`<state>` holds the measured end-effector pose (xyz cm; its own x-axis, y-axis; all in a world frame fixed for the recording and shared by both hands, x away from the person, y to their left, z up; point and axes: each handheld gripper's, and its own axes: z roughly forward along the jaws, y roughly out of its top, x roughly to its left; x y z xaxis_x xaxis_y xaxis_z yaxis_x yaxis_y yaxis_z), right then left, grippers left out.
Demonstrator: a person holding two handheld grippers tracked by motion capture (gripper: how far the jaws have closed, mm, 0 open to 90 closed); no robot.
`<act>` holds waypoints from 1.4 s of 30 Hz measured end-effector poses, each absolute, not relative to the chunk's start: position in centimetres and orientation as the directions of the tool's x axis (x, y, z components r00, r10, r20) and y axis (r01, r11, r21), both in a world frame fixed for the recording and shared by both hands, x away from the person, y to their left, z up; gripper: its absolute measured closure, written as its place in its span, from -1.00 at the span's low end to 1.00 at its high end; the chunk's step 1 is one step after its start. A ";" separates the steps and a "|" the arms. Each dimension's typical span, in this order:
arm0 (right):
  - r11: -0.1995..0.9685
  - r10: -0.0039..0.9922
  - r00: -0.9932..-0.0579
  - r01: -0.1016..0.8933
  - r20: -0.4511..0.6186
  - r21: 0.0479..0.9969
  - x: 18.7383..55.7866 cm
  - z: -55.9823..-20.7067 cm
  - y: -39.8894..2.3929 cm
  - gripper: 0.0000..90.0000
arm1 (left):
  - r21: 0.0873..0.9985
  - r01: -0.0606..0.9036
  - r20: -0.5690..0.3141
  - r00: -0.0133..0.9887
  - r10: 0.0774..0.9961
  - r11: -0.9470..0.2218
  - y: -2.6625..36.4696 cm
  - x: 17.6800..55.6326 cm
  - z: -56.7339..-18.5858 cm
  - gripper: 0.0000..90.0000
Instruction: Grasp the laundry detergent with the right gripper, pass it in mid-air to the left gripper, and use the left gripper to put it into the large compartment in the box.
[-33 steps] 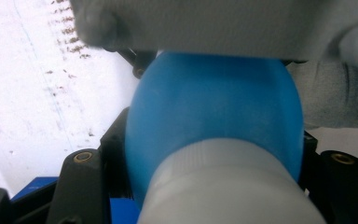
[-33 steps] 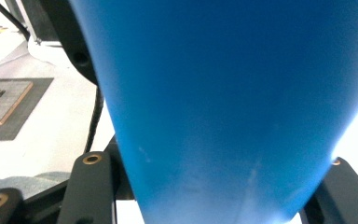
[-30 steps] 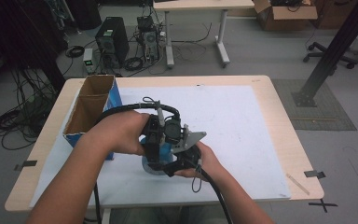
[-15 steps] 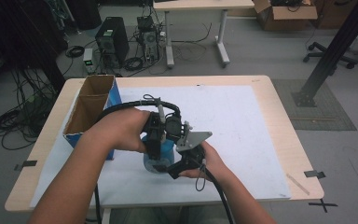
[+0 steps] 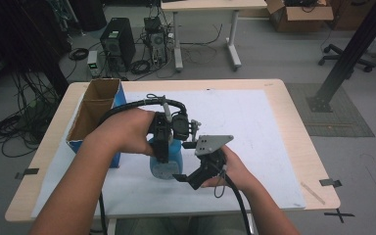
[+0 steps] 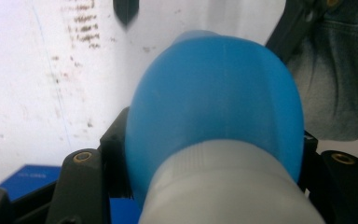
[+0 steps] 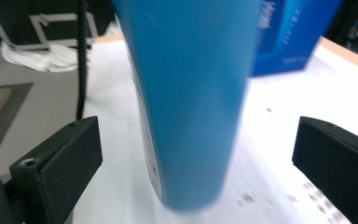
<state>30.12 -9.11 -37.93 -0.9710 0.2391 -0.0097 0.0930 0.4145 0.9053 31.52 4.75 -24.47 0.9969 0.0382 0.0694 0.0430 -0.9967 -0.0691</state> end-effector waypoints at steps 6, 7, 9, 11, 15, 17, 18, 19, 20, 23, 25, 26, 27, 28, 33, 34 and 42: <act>0.438 0.275 -0.961 0.105 -0.022 0.893 30.4 -37.0 -11.0 -0.97 | -0.075 0.128 0.065 0.990 0.123 -0.989 5.2 32.2 -23.8 -0.15; 0.452 0.279 -0.960 0.109 -0.024 0.885 30.4 -36.8 -11.5 -0.97 | -0.073 0.139 0.069 0.989 0.134 -0.988 5.2 32.2 -23.8 -0.15; 0.468 0.291 -0.956 0.104 -0.042 0.878 30.5 -36.3 -12.2 -0.97 | -0.062 0.189 0.077 0.980 0.184 -0.980 5.4 32.5 -23.5 -0.15; 0.480 0.301 -0.952 0.105 -0.051 0.871 30.6 -35.9 -12.9 -0.97 | -0.056 0.242 0.077 0.968 0.238 -0.969 5.6 32.7 -23.2 -0.15; 0.510 0.328 -0.941 0.107 -0.078 0.853 30.9 -34.9 -14.5 -0.97 | -0.042 0.356 0.073 0.933 0.352 -0.934 6.1 33.3 -22.1 -0.15; 0.527 0.337 -0.937 0.104 -0.095 0.844 31.1 -34.6 -15.3 -0.97 | -0.042 0.385 0.077 0.921 0.381 -0.922 6.2 33.4 -21.7 -0.15; 0.534 0.344 -0.934 0.106 -0.101 0.839 31.1 -34.4 -15.7 -0.97 | -0.036 0.397 0.080 0.916 0.393 -0.917 6.3 33.4 -21.5 -0.15; 0.542 0.348 -0.932 0.112 -0.102 0.833 31.2 -34.2 -16.0 -0.97 | -0.039 0.412 0.081 0.909 0.408 -0.910 6.4 33.5 -21.2 -0.15; 0.553 0.355 -0.929 0.119 -0.104 0.825 31.3 -34.1 -16.4 -0.97 | -0.036 0.429 0.085 0.901 0.425 -0.903 6.5 33.6 -21.0 -0.15; 0.589 0.372 -0.921 0.141 -0.112 0.796 31.6 -33.6 -17.4 -0.97 | -0.026 0.487 0.089 0.871 0.483 -0.873 7.0 34.0 -20.3 -0.15; 0.615 0.376 -0.919 0.149 -0.122 0.774 31.8 -33.4 -17.9 -0.97 | -0.022 0.523 0.082 0.850 0.520 -0.852 7.3 34.2 -20.0 -0.15; 0.629 0.376 -0.918 0.155 -0.124 0.761 31.9 -33.3 -18.1 -0.97 | -0.020 0.545 0.078 0.837 0.542 -0.838 7.5 34.3 -19.7 -0.15; 0.646 0.374 -0.920 0.165 -0.121 0.745 32.1 -33.2 -18.4 -0.97 | -0.012 0.560 0.074 0.827 0.557 -0.829 7.6 34.4 -19.5 -0.15; 0.655 0.375 -0.919 0.171 -0.120 0.736 32.3 -33.1 -18.6 -0.97 | -0.004 0.582 0.067 0.812 0.580 -0.813 7.9 34.5 -19.2 -0.15; 0.702 0.385 -0.917 0.213 -0.109 0.680 33.4 -32.7 -19.7 -0.96 | 0.019 0.661 0.042 0.749 0.661 -0.750 9.1 35.2 -17.7 -0.15; 0.710 0.389 -0.915 0.222 -0.109 0.668 33.6 -32.6 -20.0 -0.96 | 0.021 0.673 0.040 0.738 0.674 -0.739 9.4 35.3 -17.4 -0.15; 0.746 0.405 -0.911 0.276 -0.083 0.606 35.0 -32.0 -21.6 -0.96 | 0.034 0.777 0.040 0.628 0.777 -0.629 11.6 36.3 -15.2 -0.15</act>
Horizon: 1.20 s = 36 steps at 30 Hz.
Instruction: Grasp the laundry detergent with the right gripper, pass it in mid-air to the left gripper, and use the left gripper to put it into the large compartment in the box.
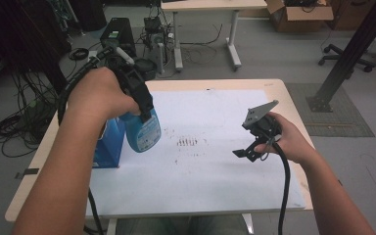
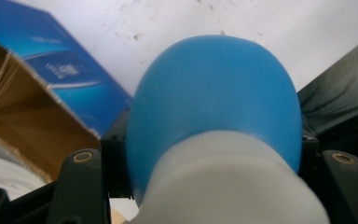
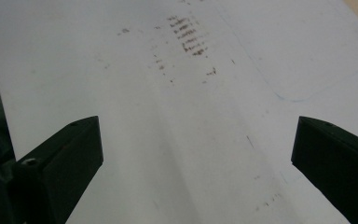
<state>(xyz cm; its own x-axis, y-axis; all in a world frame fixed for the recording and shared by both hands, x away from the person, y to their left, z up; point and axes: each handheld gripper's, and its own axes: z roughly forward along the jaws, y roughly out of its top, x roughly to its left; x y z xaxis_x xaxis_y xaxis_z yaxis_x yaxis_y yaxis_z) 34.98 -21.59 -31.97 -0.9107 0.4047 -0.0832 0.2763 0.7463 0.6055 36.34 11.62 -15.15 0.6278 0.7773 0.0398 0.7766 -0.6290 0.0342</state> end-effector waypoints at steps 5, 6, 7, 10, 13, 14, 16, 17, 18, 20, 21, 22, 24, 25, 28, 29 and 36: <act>0.758 0.415 -0.906 0.299 -0.076 0.579 35.6 -31.8 -22.3 -0.96 | 0.018 0.819 0.040 0.572 0.819 -0.573 13.1 37.2 -13.9 -0.15; 0.759 0.418 -0.906 0.303 -0.074 0.576 35.7 -31.7 -22.4 -0.96 | 0.023 0.830 0.040 0.556 0.830 -0.558 13.4 37.3 -13.6 -0.15; 0.760 0.417 -0.906 0.305 -0.071 0.573 35.8 -31.7 -22.5 -0.96 | 0.025 0.840 0.041 0.541 0.840 -0.542 13.7 37.5 -13.2 -0.15; 0.762 0.427 -0.902 0.319 -0.067 0.564 36.2 -31.8 -22.8 -0.95 | 0.038 0.861 0.032 0.507 0.862 -0.508 14.6 37.8 -12.3 -0.15; 0.770 0.423 -0.904 0.324 -0.060 0.549 36.6 -31.7 -22.9 -0.95 | 0.045 0.879 0.020 0.475 0.880 -0.475 15.4 38.0 -11.5 -0.15; 0.774 0.420 -0.906 0.323 -0.059 0.544 36.7 -31.6 -22.9 -0.95 | 0.051 0.888 0.016 0.457 0.890 -0.457 15.7 38.0 -11.2 -0.15; 0.782 0.415 -0.908 0.323 -0.058 0.534 36.9 -31.5 -22.9 -0.95 | 0.056 0.900 0.016 0.432 0.902 -0.432 16.3 38.1 -10.7 -0.15; 0.785 0.409 -0.911 0.320 -0.055 0.531 36.9 -31.4 -22.9 -0.95 | 0.056 0.905 0.016 0.422 0.906 -0.422 16.5 38.2 -10.6 -0.15; 0.788 0.406 -0.912 0.319 -0.055 0.527 37.0 -31.3 -22.8 -0.95 | 0.059 0.911 0.015 0.408 0.913 -0.408 16.9 38.2 -10.3 -0.15; 0.800 0.395 -0.916 0.310 -0.063 0.514 37.0 -31.0 -22.7 -0.95 | 0.059 0.921 0.009 0.385 0.923 -0.385 17.7 38.4 -9.9 -0.15; 0.804 0.392 -0.918 0.310 -0.061 0.507 37.1 -30.9 -22.7 -0.95 | 0.060 0.927 0.005 0.370 0.929 -0.370 18.1 38.5 -9.8 -0.15; 0.808 0.390 -0.919 0.309 -0.061 0.502 37.1 -30.9 -22.7 -0.95 | 0.062 0.934 0.002 0.353 0.936 -0.352 18.5 38.6 -9.6 -0.15; 0.816 0.383 -0.922 0.306 -0.062 0.491 37.2 -30.7 -22.7 -0.95 | 0.066 0.946 -0.004 0.318 0.948 -0.317 19.3 38.8 -9.4 -0.15; 0.818 0.382 -0.922 0.306 -0.062 0.487 37.2 -30.7 -22.7 -0.95 | 0.069 0.952 -0.005 0.298 0.955 -0.297 19.8 39.0 -9.2 -0.15; 0.829 0.373 -0.926 0.303 -0.061 0.469 37.3 -30.4 -22.7 -0.95 | 0.079 0.966 -0.002 0.247 0.969 -0.246 20.8 39.2 -9.0 -0.15; 0.831 0.371 -0.927 0.302 -0.061 0.468 37.3 -30.4 -22.8 -0.95 | 0.082 0.970 -0.002 0.231 0.973 -0.230 21.2 39.4 -9.0 -0.15; 0.848 0.358 -0.932 0.303 -0.049 0.435 37.5 -30.0 -22.8 -0.95 | 0.070 0.984 -0.026 0.166 0.986 -0.164 23.4 40.1 -9.3 -0.15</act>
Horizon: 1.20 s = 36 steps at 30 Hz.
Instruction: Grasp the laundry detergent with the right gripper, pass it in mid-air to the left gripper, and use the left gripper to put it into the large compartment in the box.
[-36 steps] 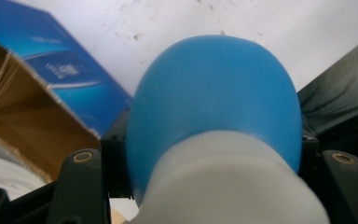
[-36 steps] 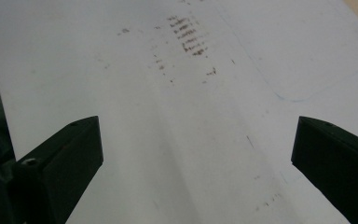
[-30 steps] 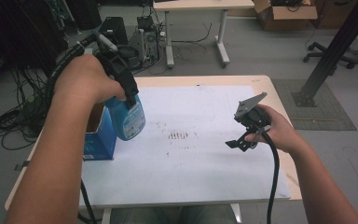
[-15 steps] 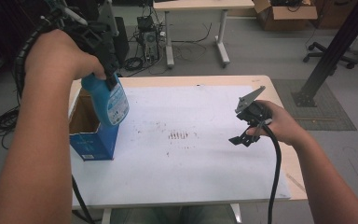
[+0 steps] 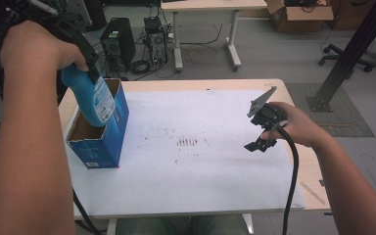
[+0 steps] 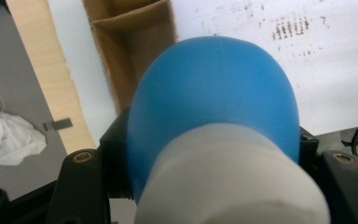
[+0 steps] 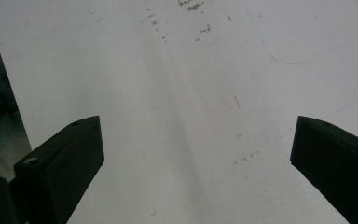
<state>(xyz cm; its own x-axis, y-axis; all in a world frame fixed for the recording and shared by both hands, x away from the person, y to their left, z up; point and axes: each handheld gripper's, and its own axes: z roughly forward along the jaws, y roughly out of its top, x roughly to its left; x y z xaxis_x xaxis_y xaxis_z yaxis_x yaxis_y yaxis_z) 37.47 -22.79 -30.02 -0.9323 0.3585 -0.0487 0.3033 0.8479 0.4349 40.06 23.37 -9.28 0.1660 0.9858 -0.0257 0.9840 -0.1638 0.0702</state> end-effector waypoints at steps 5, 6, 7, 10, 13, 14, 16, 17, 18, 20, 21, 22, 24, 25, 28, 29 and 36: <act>0.858 0.353 -0.935 0.306 -0.041 0.412 37.7 -30.1 -23.0 -0.94 | 0.070 0.992 -0.015 0.110 0.994 -0.109 24.6 40.5 -9.6 -0.15; 0.859 0.354 -0.934 0.307 -0.042 0.411 37.7 -30.1 -23.0 -0.94 | 0.070 0.993 -0.014 0.099 0.995 -0.098 24.8 40.5 -9.7 -0.15; 0.858 0.353 -0.935 0.307 -0.040 0.411 37.7 -30.1 -23.0 -0.94 | 0.072 0.994 -0.015 0.086 0.996 -0.085 25.0 40.6 -9.8 -0.15; 0.860 0.351 -0.936 0.307 -0.036 0.408 37.8 -30.2 -22.9 -0.94 | 0.074 0.995 -0.015 0.062 0.998 -0.061 25.6 40.8 -10.0 -0.15; 0.861 0.350 -0.936 0.308 -0.032 0.404 37.8 -30.4 -22.8 -0.94 | 0.074 0.996 -0.017 0.049 0.999 -0.048 25.9 40.9 -10.2 -0.15; 0.861 0.350 -0.936 0.309 -0.030 0.404 37.8 -30.4 -22.7 -0.94 | 0.070 0.996 -0.016 0.049 0.999 -0.047 26.0 40.9 -10.2 -0.15; 0.863 0.346 -0.938 0.307 -0.028 0.400 37.9 -30.5 -22.6 -0.94 | 0.072 0.996 -0.012 0.045 0.999 -0.045 26.2 41.0 -10.2 -0.15; 0.864 0.347 -0.937 0.308 -0.029 0.398 37.9 -30.5 -22.6 -0.94 | 0.069 0.997 -0.009 0.041 0.999 -0.041 26.3 41.1 -10.3 -0.15; 0.864 0.347 -0.937 0.307 -0.029 0.398 37.9 -30.5 -22.5 -0.94 | 0.069 0.997 -0.007 0.038 0.999 -0.038 26.3 41.1 -10.4 -0.15; 0.864 0.346 -0.938 0.308 -0.026 0.398 37.9 -30.5 -22.5 -0.94 | 0.064 0.998 -0.006 0.030 1.000 -0.030 26.6 41.2 -10.6 -0.15; 0.866 0.345 -0.938 0.307 -0.028 0.396 37.9 -30.5 -22.5 -0.94 | 0.066 0.997 -0.006 0.030 1.000 -0.030 26.7 41.2 -10.7 -0.15; 0.866 0.345 -0.938 0.306 -0.028 0.395 37.9 -30.5 -22.5 -0.94 | 0.065 0.998 -0.009 0.027 1.000 -0.027 26.8 41.2 -10.8 -0.15; 0.866 0.345 -0.938 0.307 -0.027 0.396 37.9 -30.6 -22.5 -0.94 | 0.066 0.998 -0.016 0.024 1.000 -0.023 27.1 41.3 -11.0 -0.15; 0.865 0.346 -0.938 0.307 -0.028 0.396 38.0 -30.6 -22.5 -0.94 | 0.068 0.997 -0.019 0.023 1.000 -0.022 27.2 41.3 -11.1 -0.15; 0.864 0.347 -0.938 0.309 -0.025 0.397 38.0 -30.7 -22.5 -0.94 | 0.065 0.998 -0.018 0.017 1.000 -0.016 27.3 41.5 -11.6 -0.15; 0.865 0.348 -0.937 0.311 -0.025 0.393 38.0 -30.8 -22.4 -0.94 | 0.063 0.998 -0.016 0.022 1.000 -0.021 27.4 41.5 -11.7 -0.15; 0.862 0.349 -0.937 0.311 -0.024 0.400 38.0 -30.7 -22.3 -0.94 | 0.051 0.998 -0.011 0.024 1.000 -0.024 27.4 41.8 -12.8 -0.15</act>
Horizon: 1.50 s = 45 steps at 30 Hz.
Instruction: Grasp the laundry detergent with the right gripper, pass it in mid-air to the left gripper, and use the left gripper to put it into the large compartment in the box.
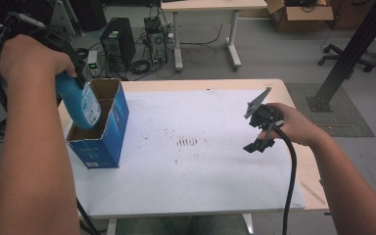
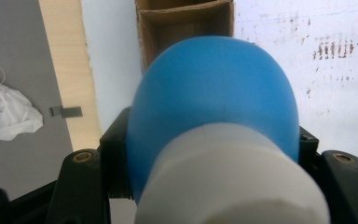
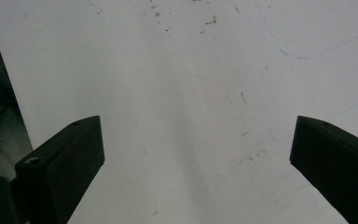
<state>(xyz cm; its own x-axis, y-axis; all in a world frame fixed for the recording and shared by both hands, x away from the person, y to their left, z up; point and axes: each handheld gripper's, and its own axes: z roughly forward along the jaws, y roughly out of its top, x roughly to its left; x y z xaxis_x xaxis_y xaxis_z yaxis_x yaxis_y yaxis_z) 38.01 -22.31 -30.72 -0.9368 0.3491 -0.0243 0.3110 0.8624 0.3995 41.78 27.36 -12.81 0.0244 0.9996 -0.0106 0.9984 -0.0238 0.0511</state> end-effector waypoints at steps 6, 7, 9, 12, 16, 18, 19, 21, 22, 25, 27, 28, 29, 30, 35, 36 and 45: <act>0.863 0.347 -0.937 0.308 -0.027 0.399 37.9 -30.7 -22.4 -0.94 | 0.039 0.999 -0.019 0.025 0.999 -0.024 27.6 42.0 -14.3 -0.15; 0.862 0.349 -0.937 0.310 -0.027 0.400 37.9 -30.6 -22.4 -0.94 | 0.043 0.999 -0.017 0.024 1.000 -0.024 27.6 42.0 -14.6 -0.15; 0.857 0.355 -0.934 0.314 -0.027 0.408 37.8 -30.6 -22.5 -0.94 | 0.037 0.999 -0.011 0.024 1.000 -0.023 27.7 42.1 -15.2 -0.15; 0.859 0.356 -0.934 0.316 -0.026 0.403 37.8 -30.6 -22.7 -0.94 | 0.033 0.999 -0.012 0.020 1.000 -0.020 27.8 42.2 -16.1 -0.15; 0.858 0.356 -0.934 0.317 -0.023 0.404 37.8 -30.8 -22.7 -0.94 | 0.030 0.999 -0.016 0.025 1.000 -0.025 27.9 42.3 -17.3 -0.15; 0.858 0.358 -0.934 0.320 -0.020 0.402 37.8 -31.0 -22.6 -0.94 | 0.029 0.999 -0.010 0.029 1.000 -0.029 27.9 42.4 -17.8 -0.15; 0.860 0.355 -0.935 0.318 -0.019 0.399 37.8 -31.0 -22.6 -0.94 | 0.025 0.999 -0.007 0.031 0.999 -0.031 27.9 42.4 -18.1 -0.15; 0.861 0.353 -0.936 0.317 -0.018 0.398 37.8 -31.2 -22.5 -0.94 | 0.026 0.999 -0.012 0.031 0.999 -0.030 27.9 42.5 -18.6 -0.15; 0.861 0.353 -0.936 0.317 -0.018 0.398 37.9 -31.2 -22.5 -0.94 | 0.021 0.999 -0.014 0.032 0.999 -0.032 27.9 42.5 -18.9 -0.15; 0.860 0.351 -0.936 0.315 -0.016 0.400 37.9 -31.3 -22.4 -0.94 | 0.013 0.999 -0.021 0.033 0.999 -0.033 28.0 42.6 -19.7 -0.15; 0.859 0.352 -0.936 0.317 -0.015 0.402 37.9 -31.3 -22.3 -0.94 | 0.009 0.999 -0.020 0.033 0.999 -0.033 28.0 42.6 -20.3 -0.15; 0.860 0.349 -0.937 0.315 -0.014 0.402 38.0 -31.4 -22.3 -0.94 | 0.002 0.999 -0.018 0.033 0.999 -0.033 28.0 42.7 -20.6 -0.15; 0.860 0.350 -0.937 0.314 -0.015 0.402 38.0 -31.4 -22.2 -0.94 | -0.002 0.999 -0.017 0.034 0.999 -0.034 28.0 42.7 -20.9 -0.15; 0.861 0.347 -0.938 0.312 -0.015 0.402 38.0 -31.5 -22.2 -0.94 | -0.003 0.999 -0.018 0.033 0.999 -0.033 28.0 42.7 -21.2 -0.15; 0.861 0.346 -0.938 0.313 -0.010 0.401 37.9 -31.8 -22.1 -0.94 | -0.020 0.999 -0.021 0.035 0.999 -0.035 27.9 42.9 -23.0 -0.15; 0.862 0.345 -0.938 0.313 -0.010 0.400 38.0 -31.8 -22.2 -0.94 | -0.023 0.999 -0.022 0.036 0.999 -0.037 27.8 43.0 -23.3 -0.15; 0.860 0.350 -0.937 0.318 -0.008 0.400 38.0 -32.1 -22.4 -0.94 | -0.045 0.998 -0.024 0.040 0.999 -0.042 27.6 43.3 -25.6 -0.15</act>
